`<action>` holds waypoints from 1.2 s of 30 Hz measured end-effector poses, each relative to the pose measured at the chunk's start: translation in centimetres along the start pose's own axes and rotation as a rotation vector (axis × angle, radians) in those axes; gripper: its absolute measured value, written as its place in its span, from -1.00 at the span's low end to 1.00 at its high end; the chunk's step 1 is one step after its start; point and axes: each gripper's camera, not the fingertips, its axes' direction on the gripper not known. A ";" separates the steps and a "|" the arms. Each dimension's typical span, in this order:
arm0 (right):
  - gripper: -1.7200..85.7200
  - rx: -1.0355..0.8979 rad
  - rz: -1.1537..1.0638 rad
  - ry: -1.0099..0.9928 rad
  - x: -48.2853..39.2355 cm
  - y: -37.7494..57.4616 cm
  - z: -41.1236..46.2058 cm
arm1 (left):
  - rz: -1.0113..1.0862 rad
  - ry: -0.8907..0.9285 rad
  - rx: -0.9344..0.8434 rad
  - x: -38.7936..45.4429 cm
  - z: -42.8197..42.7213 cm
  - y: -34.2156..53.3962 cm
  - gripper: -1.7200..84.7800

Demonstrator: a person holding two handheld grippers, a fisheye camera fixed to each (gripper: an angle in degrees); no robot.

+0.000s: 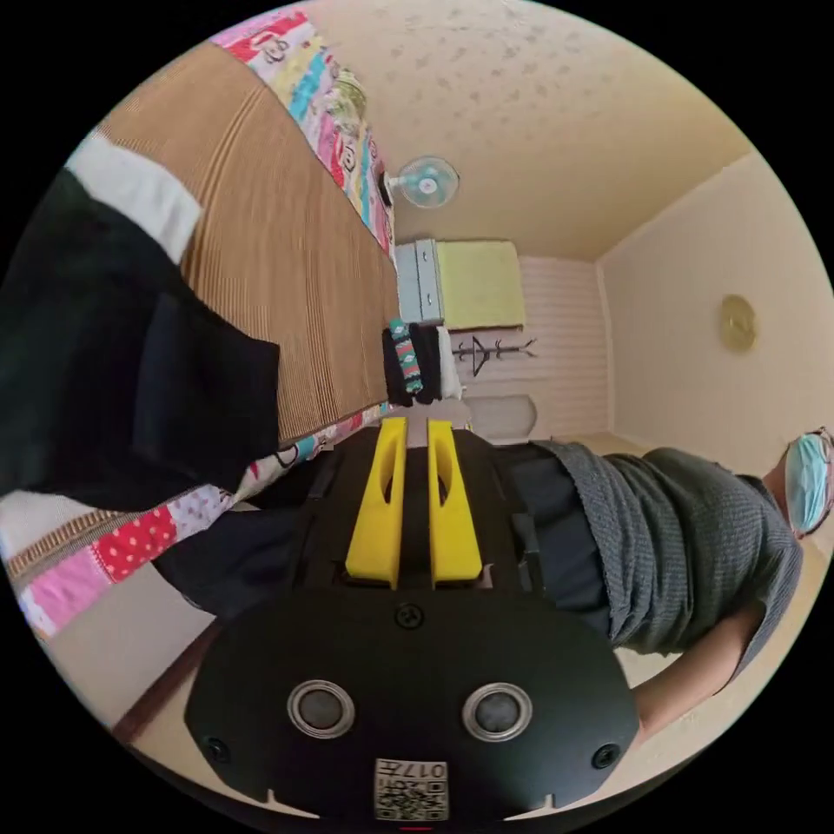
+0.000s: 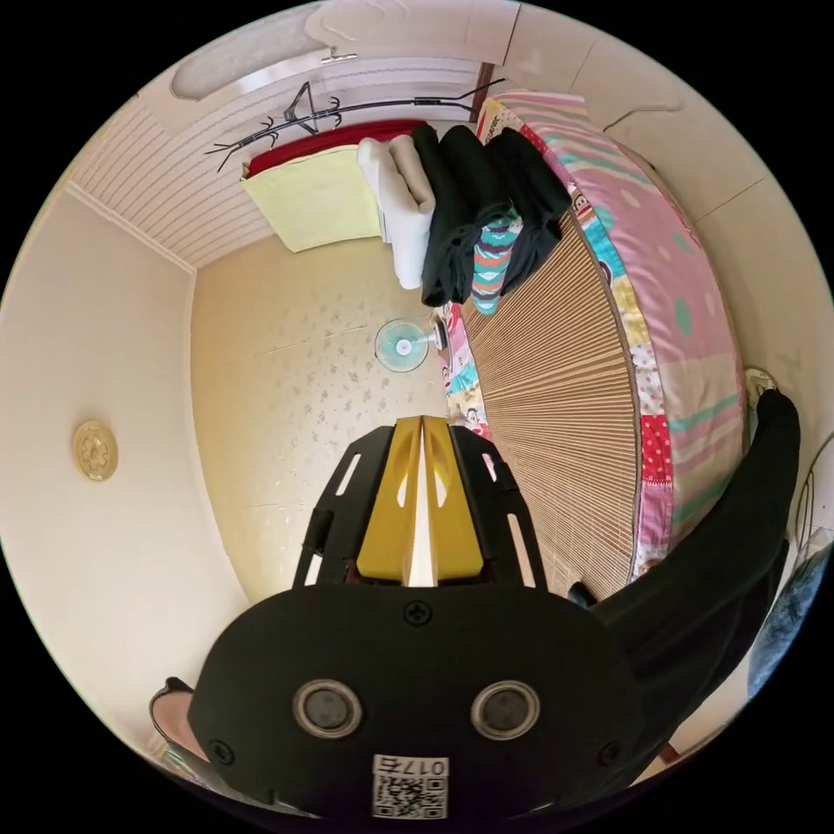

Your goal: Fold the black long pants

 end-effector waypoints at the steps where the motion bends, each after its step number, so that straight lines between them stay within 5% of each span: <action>1: -0.95 -0.012 -0.003 0.003 0.5 -0.1 0.3 | -0.049 -0.100 0.138 -1.2 -2.1 0.4 -0.83; 7: -0.95 0.023 0.000 0.059 3.5 0.5 -0.5 | -0.305 -0.518 0.711 -8.9 -13.0 0.8 -0.66; 9: -0.95 0.045 0.011 0.061 4.7 0.9 -1.1 | -0.423 -0.639 0.748 -12.4 -13.5 -0.1 -0.61; 12: -0.95 0.104 0.025 0.073 6.4 1.7 -2.2 | -0.428 -0.493 0.649 -18.3 -11.3 -2.8 -0.54; 14: -0.95 0.143 0.020 0.067 7.6 2.3 -2.7 | -0.432 -0.551 0.648 -19.0 -9.0 -3.3 -0.56; 17: -0.95 0.123 0.014 0.078 9.2 2.6 -2.3 | -0.390 -0.687 0.674 -17.4 -4.2 -3.0 -0.78; 20: -0.95 0.099 0.020 0.084 11.4 2.9 -1.3 | -0.306 -0.570 0.707 -15.9 -0.5 -1.3 -0.84; 23: -0.95 0.029 0.008 0.028 13.8 2.6 1.0 | -0.073 -0.286 0.652 -13.3 2.8 0.0 -0.85; 28: -0.94 -0.307 -0.053 0.132 16.5 1.5 9.0 | 0.492 -0.472 0.175 1.1 13.7 0.1 -0.86; 31: -0.92 -0.556 -0.122 0.131 17.7 2.3 15.5 | 0.722 -0.405 0.044 7.7 18.7 2.9 -0.86; 36: -0.86 -0.961 -0.361 0.011 16.1 8.1 26.2 | 1.025 -0.307 0.093 17.9 21.1 8.4 -0.87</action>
